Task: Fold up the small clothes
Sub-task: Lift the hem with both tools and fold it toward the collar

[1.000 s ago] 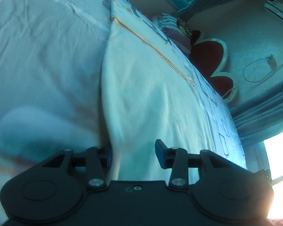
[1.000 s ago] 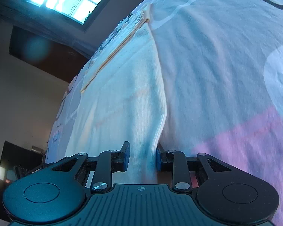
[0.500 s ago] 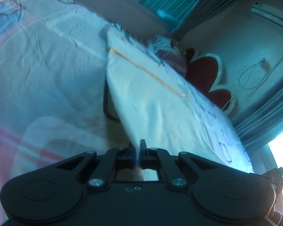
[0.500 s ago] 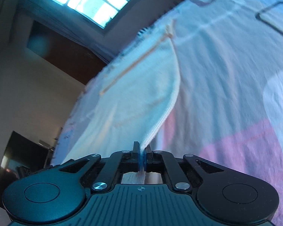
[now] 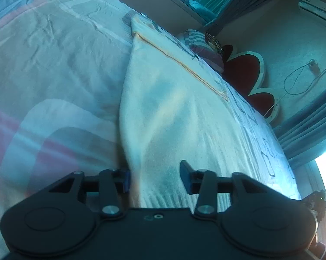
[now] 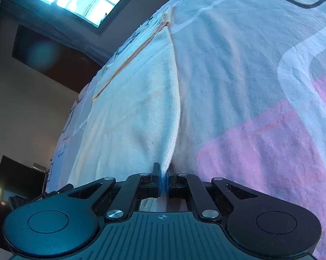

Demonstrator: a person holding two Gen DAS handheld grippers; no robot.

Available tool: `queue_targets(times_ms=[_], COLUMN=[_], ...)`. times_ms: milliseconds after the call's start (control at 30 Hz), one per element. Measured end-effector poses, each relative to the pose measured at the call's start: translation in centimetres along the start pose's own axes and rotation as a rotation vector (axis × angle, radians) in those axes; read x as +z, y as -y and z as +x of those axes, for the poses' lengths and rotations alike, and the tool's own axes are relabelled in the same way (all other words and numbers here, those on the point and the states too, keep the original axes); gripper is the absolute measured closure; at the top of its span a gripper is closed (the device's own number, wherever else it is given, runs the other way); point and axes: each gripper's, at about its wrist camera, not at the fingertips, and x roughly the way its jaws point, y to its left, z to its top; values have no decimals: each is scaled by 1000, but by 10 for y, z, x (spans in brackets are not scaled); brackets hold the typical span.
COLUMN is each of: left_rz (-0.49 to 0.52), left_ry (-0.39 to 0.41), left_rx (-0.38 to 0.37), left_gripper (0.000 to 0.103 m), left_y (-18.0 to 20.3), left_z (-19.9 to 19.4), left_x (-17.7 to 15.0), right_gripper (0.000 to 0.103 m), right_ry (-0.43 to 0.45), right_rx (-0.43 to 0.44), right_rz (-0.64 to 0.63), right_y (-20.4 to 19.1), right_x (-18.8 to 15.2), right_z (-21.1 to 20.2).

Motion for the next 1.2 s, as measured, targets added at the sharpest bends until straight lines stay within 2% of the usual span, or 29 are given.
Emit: queue_targets(times_ms=[33,67,133,200,233,300,333,367,400,533,667,933,1033,1200], left_rz=[8,14,19,31,32,35,38,31,4,-32,-54,-78,-81,-95], left_ry=[1,-5,12,78,99,83,42,30,43,64,102,217,234,251], left_rx=[13,26,12,-35,-35,22,63,67,49,32,-23,-87,-67,-47], left_gripper=[76,101,101,101,101,101,101,100,100,101,101,101,101,101], left_y=[2,2,1,2,2,-3,-7,-12,-15,-13,-7,27,34,36], left_z=[2,3,-2,-16,-20,-18,-11,-5,-6,-14,-24,-24,-7,37], left_x=[-1,-1,-1,-4,-5,-8,-9,-12,-12,-8,6,72,111,177], right_gripper=[100,100,100,101,101,101,101,101,102,101,101,101,101,101], right_ry=[-1,-7,-3,28,48,83,85,61,14,58,107,228,254,291], right_rx=[-2,-4,-12,36,66,68,46,0,-56,-11,27,124,139,139], right_rz=[-4,-6,-35,-86,-98,-109,-111,-109,-103,-37,-71,-122,-120,-64], right_y=[-1,-2,-8,-20,-25,-27,-25,-21,-11,-8,-31,-83,-92,-93], right_x=[0,0,1,1,1,2,1,1,0,0,14,84,120,200], right_z=[2,3,4,-3,-9,-17,-17,-10,-1,-5,-14,-16,-7,34])
